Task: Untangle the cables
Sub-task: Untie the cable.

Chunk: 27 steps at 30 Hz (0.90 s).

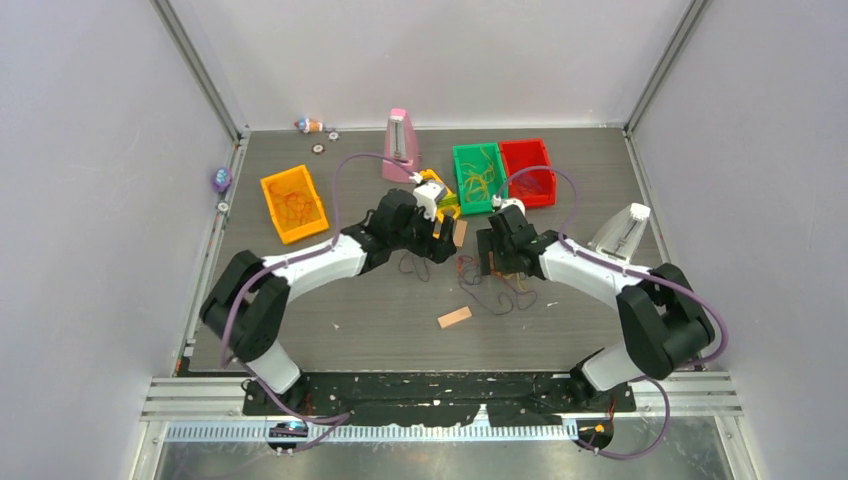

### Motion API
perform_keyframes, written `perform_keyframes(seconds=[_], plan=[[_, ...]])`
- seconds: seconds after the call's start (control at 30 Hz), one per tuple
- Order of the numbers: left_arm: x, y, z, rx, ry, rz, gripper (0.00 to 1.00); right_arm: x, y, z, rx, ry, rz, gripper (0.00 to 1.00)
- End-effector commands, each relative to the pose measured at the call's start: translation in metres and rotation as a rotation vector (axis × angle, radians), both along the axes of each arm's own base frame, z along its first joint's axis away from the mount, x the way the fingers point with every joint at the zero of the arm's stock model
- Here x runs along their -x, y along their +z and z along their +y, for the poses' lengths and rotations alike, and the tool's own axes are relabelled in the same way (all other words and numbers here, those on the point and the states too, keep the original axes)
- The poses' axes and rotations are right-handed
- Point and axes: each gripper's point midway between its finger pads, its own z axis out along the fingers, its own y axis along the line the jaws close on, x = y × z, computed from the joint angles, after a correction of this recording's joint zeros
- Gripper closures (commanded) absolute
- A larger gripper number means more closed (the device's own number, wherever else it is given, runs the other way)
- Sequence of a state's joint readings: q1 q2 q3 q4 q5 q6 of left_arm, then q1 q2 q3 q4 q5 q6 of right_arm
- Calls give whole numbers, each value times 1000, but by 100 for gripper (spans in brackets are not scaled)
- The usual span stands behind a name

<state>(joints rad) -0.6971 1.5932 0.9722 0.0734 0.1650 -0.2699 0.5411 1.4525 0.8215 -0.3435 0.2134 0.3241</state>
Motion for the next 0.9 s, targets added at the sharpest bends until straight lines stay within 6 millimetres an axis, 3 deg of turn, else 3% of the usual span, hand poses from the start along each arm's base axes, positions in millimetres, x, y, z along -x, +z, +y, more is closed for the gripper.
perform_keyframes(seconds=[0.0, 0.2, 0.37, 0.57, 0.87], plan=[[9, -19, -17, -32, -117, 110, 23, -25, 4, -4, 19, -97, -65, 18], [23, -32, -42, -38, -285, 205, 26, -18, -19, -6, -4, -103, -22, 31], [18, -37, -49, -52, -301, 217, 28, -15, -24, -3, -48, -86, -12, 45], [2, -41, -57, -90, -316, 202, 33, -13, -24, -5, -48, -82, -15, 47], [2, -59, -60, -127, -344, 253, 37, -14, -12, -7, -68, -92, -59, 47]])
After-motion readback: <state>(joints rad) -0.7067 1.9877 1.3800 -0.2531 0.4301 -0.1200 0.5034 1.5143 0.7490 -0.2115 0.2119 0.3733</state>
